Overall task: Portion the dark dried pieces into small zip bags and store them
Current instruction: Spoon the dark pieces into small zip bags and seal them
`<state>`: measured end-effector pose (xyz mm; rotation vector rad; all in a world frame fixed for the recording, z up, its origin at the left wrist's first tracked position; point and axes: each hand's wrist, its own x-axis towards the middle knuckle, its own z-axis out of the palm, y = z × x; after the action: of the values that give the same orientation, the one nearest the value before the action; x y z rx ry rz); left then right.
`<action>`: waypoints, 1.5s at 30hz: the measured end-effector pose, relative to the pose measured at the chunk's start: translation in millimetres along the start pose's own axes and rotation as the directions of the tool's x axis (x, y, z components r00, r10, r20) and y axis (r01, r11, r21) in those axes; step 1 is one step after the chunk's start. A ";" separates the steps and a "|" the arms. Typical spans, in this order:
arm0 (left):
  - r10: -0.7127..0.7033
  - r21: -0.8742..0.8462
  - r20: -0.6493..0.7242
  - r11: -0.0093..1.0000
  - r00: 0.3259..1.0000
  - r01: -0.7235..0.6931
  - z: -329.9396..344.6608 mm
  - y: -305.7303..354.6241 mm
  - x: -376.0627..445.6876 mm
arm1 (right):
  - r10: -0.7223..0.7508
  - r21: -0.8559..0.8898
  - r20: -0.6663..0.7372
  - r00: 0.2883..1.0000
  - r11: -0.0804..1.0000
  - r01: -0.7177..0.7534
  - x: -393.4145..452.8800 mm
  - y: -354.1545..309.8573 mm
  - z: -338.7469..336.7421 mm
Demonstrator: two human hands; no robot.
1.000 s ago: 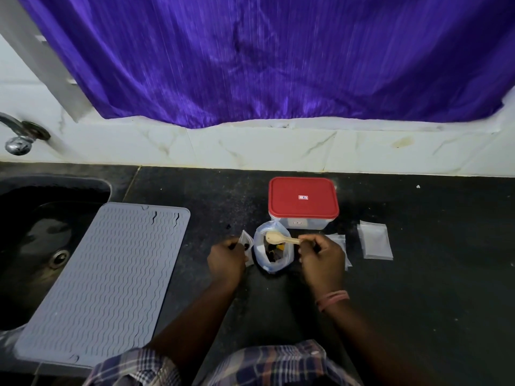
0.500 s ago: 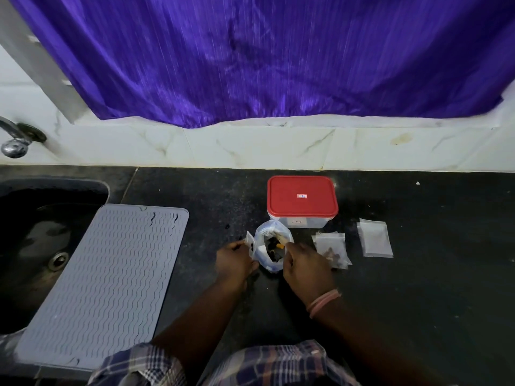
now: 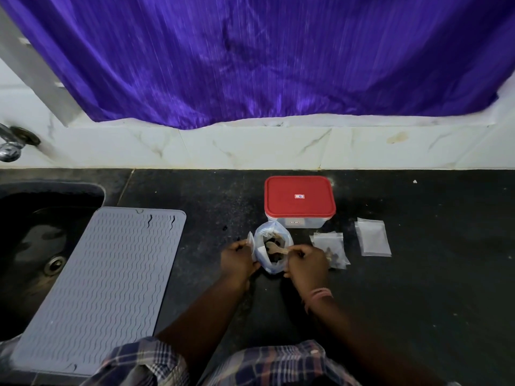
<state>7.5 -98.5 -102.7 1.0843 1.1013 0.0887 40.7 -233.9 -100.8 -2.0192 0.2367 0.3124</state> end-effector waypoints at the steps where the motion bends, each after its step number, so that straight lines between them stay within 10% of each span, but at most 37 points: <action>1: 0.001 -0.005 0.000 1.000 1.000 -0.001 -0.5 0.2 0.8 | 0.098 0.123 -0.002 0.995 0.988 -0.097 1.2 -1.0 -1.4; 6: 0.001 0.010 0.018 1.000 1.000 -0.002 -3.4 -0.7 3.7 | 0.226 0.278 0.002 0.974 0.935 -0.218 4.7 1.3 -7.0; 13: 0.003 0.013 0.061 1.000 0.998 -0.004 -3.4 -4.5 4.9 | -0.320 -0.400 0.034 0.947 0.864 0.306 -6.1 3.7 -2.1; 17: 0.024 0.039 0.039 0.999 0.999 -0.025 -2.9 -5.3 8.0 | 0.105 0.016 0.053 0.993 0.994 -0.106 0.0 -3.3 -1.5; 23: -0.001 0.088 0.048 0.996 0.999 -0.003 0.2 -3.6 9.0 | 0.450 0.315 0.250 0.857 0.799 -0.512 2.5 -11.7 -10.0; 45: 0.091 0.142 -0.008 0.986 0.996 -0.089 -9.0 -5.0 13.1 | 0.494 0.365 0.131 0.859 0.782 -0.505 3.5 -12.5 -24.0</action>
<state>5.1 -88.1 -115.4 1.2626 1.0845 0.0908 50.5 -249.8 -80.9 -1.5268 0.7680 0.5789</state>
